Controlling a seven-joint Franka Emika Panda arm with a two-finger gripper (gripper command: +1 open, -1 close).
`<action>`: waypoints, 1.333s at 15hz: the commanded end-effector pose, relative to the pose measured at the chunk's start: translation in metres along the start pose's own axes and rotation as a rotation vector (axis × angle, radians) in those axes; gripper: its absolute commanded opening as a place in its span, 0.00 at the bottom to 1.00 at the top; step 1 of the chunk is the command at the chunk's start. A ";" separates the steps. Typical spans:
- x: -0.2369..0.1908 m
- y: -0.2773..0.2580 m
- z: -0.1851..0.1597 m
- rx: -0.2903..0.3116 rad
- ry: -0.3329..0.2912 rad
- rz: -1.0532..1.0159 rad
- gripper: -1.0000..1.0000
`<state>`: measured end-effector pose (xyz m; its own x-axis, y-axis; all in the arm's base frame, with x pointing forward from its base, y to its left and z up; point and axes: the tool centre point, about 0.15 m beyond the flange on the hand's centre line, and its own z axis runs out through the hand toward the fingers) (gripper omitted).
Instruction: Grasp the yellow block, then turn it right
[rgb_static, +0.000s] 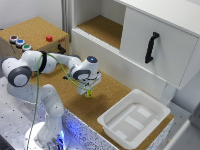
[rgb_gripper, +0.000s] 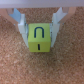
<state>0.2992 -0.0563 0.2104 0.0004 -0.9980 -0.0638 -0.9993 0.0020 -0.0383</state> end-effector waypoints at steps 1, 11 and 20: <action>0.001 -0.018 -0.008 0.010 -0.040 -0.057 1.00; -0.019 0.008 -0.047 0.036 -0.019 -0.113 1.00; -0.068 -0.004 -0.098 -0.051 0.082 -0.754 1.00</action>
<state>0.2987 -0.0190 0.2806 0.4261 -0.9045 -0.0170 -0.8999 -0.4218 -0.1110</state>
